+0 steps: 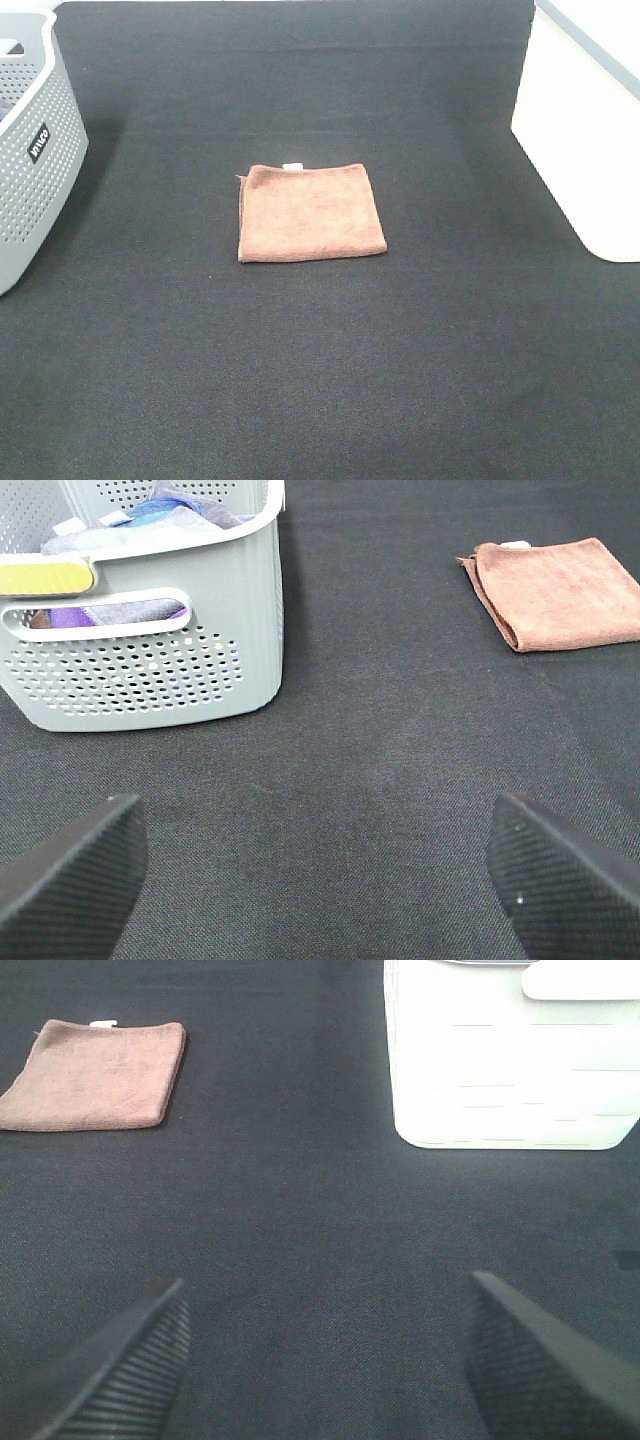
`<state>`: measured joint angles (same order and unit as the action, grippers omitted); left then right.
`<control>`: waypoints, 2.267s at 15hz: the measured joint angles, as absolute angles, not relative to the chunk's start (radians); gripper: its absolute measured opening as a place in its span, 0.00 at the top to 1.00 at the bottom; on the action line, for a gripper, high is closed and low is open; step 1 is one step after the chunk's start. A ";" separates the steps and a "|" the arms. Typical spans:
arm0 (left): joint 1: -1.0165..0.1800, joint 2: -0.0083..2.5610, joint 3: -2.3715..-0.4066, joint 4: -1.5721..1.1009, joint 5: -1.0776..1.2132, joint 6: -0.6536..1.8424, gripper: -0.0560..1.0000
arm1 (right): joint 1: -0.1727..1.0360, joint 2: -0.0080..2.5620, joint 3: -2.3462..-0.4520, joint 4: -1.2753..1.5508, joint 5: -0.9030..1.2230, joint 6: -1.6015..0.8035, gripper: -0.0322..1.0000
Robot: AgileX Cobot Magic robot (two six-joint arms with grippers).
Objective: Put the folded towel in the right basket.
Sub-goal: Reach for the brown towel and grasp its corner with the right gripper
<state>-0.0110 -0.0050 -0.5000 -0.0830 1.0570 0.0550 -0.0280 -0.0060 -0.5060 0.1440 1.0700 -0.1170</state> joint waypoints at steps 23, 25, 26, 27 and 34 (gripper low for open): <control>-0.011 -0.005 -0.500 -0.083 1.057 0.055 0.12 | -0.028 -0.004 -0.506 0.145 1.064 -0.109 0.28; -0.011 -0.005 -0.500 -0.083 1.057 0.055 0.12 | -0.028 0.055 -0.518 0.146 1.009 -0.086 0.28; -0.011 -0.005 -0.500 -0.083 1.057 0.055 0.12 | -0.028 0.112 -0.532 0.147 0.959 -0.083 0.28; -0.011 -0.005 -0.500 -0.083 1.057 0.055 0.12 | -0.028 0.214 -0.559 0.159 0.884 -0.077 0.28; -0.011 -0.005 -0.500 -0.083 1.057 0.055 0.12 | -0.028 0.749 -0.815 0.289 0.706 -0.211 0.28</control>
